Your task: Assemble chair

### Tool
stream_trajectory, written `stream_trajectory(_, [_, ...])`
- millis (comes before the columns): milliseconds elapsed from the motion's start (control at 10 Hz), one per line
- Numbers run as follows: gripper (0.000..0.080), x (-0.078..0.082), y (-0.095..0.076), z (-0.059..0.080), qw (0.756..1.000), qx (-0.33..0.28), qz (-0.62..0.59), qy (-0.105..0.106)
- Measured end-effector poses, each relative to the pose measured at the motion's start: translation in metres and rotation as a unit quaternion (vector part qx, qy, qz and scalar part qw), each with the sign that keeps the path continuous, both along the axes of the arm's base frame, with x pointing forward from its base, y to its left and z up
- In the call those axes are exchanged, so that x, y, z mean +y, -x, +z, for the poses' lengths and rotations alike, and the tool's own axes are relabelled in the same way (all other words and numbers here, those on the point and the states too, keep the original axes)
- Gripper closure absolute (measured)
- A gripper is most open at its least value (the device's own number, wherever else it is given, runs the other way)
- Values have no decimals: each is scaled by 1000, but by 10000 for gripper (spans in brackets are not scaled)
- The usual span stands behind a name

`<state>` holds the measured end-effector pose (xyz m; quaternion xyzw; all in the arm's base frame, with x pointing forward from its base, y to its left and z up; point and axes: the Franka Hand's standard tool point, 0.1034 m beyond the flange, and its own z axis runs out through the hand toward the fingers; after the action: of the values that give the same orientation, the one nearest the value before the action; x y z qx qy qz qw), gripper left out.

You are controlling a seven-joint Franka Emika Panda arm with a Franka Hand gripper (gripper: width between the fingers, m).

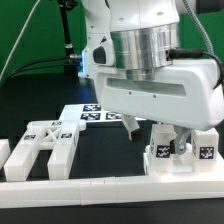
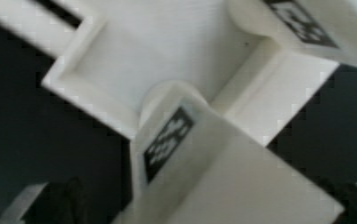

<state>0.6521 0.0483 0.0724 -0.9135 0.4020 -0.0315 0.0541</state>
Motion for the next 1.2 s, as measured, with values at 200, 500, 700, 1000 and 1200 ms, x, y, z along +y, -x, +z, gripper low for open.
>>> stream_trajectory(200, [151, -3, 0, -1, 995, -4, 94, 15])
stream_trajectory(500, [150, 2, 1, -5, 945, -7, 323, 56])
stream_trajectory(700, [270, 2, 1, -5, 955, -6, 293, 54])
stream_trajectory(1000, [515, 2, 1, -5, 955, -6, 291, 54])
stream_trajectory(1200, [515, 2, 1, -5, 955, -6, 291, 54])
